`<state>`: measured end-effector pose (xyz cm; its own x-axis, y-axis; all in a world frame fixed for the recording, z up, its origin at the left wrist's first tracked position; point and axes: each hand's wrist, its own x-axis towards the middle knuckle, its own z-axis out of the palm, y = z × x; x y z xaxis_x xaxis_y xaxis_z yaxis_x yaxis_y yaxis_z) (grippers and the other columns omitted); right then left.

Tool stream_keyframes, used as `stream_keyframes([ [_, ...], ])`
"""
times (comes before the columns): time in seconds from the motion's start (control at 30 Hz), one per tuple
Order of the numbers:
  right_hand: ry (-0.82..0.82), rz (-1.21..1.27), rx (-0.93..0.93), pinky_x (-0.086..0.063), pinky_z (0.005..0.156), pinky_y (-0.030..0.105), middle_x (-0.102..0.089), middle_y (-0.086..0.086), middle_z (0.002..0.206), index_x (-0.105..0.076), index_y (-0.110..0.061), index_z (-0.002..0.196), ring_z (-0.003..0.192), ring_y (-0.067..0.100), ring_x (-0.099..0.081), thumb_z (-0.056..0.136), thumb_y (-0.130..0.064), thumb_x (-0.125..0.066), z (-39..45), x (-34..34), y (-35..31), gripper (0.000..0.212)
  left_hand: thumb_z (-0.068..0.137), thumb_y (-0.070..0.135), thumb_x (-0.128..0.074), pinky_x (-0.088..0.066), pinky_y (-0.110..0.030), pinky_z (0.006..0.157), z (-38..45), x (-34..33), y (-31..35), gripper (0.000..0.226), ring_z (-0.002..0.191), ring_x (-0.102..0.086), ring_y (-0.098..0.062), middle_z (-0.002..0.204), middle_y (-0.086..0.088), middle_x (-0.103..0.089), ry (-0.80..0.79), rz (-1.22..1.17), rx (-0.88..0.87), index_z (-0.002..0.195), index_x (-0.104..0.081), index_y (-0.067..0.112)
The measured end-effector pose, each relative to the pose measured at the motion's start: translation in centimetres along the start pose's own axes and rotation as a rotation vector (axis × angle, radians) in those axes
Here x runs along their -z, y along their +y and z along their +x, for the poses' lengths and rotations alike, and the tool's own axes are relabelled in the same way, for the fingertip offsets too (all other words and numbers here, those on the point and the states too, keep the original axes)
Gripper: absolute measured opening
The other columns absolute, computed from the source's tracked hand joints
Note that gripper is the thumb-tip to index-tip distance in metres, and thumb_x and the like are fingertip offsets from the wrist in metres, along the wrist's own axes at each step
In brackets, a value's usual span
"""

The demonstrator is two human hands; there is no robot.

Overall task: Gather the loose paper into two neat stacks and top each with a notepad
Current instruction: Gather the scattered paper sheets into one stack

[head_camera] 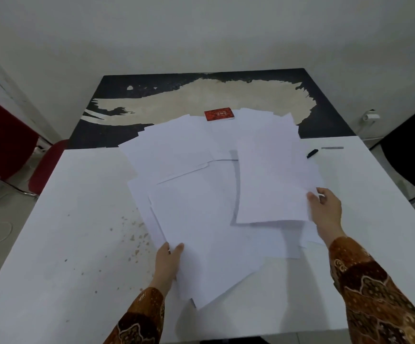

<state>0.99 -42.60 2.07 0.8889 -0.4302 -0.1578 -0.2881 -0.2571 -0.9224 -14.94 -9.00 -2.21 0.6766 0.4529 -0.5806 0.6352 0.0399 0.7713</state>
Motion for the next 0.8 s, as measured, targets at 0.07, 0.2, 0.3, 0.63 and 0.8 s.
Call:
stream_keyframes([
  [0.07, 0.066, 0.07, -0.019, -0.043, 0.074, 0.031, -0.06, 0.011, 0.092, -0.058, -0.012, 0.106, 0.084, 0.023, -0.053, 0.09, -0.017, -0.058, -1.4, 0.4, 1.2, 0.017, 0.094, 0.025, -0.055, -0.051, -0.043, 0.093, -0.5, -0.8, 0.2, 0.034, 0.105, -0.06, -0.027, 0.118, -0.01, -0.063, -0.021, 0.008, -0.003, 0.122, -0.057, 0.006],
  [0.2, -0.14, 0.009, -0.093, -0.046, 0.079, 0.033, -0.061, 0.013, 0.102, -0.054, -0.014, 0.105, 0.088, 0.025, -0.058, 0.091, -0.019, -0.059, -4.8, -0.6, 4.0, 0.016, 0.095, 0.021, -0.054, -0.049, -0.043, 0.097, -1.9, -2.3, 1.2, 0.032, 0.105, -0.061, -0.027, 0.119, -0.01, -0.063, -0.035, 0.001, -0.021, 0.122, -0.056, 0.005],
  [0.3, -0.359, -0.087, -0.074, -0.05, 0.081, 0.033, -0.067, 0.01, 0.101, -0.059, -0.016, 0.101, 0.094, 0.025, -0.063, 0.09, -0.021, -0.06, -6.8, -1.7, 5.9, 0.013, 0.097, 0.033, -0.05, -0.042, -0.044, 0.106, -2.3, -3.0, 1.7, 0.049, 0.121, -0.052, -0.031, 0.134, -0.013, -0.053, -0.02, -0.036, 0.02, 0.134, -0.047, 0.001],
  [0.63, -0.715, -0.336, 0.079, -0.052, 0.082, 0.028, -0.067, 0.005, 0.1, -0.06, -0.02, 0.102, 0.089, 0.02, -0.064, 0.09, -0.02, -0.061, -10.3, -3.2, 7.2, 0.013, 0.091, 0.049, -0.054, -0.027, -0.045, 0.115, -3.7, -4.0, 1.8, 0.075, 0.139, -0.032, -0.029, 0.153, -0.008, -0.031, 0.004, -0.078, 0.061, 0.148, -0.026, 0.008],
  [0.8, -0.689, -0.406, 0.134, -0.046, 0.09, 0.018, -0.062, 0.002, 0.11, -0.06, -0.02, 0.112, 0.094, 0.009, -0.058, 0.09, -0.02, -0.061, -9.7, -3.6, 6.3, 0.022, 0.098, 0.008, -0.048, -0.021, -0.035, 0.115, -3.8, -4.7, 1.7, 0.062, 0.143, -0.024, -0.025, 0.156, -0.007, -0.024, 0.07, -0.061, -0.021, 0.151, -0.016, 0.01],
])
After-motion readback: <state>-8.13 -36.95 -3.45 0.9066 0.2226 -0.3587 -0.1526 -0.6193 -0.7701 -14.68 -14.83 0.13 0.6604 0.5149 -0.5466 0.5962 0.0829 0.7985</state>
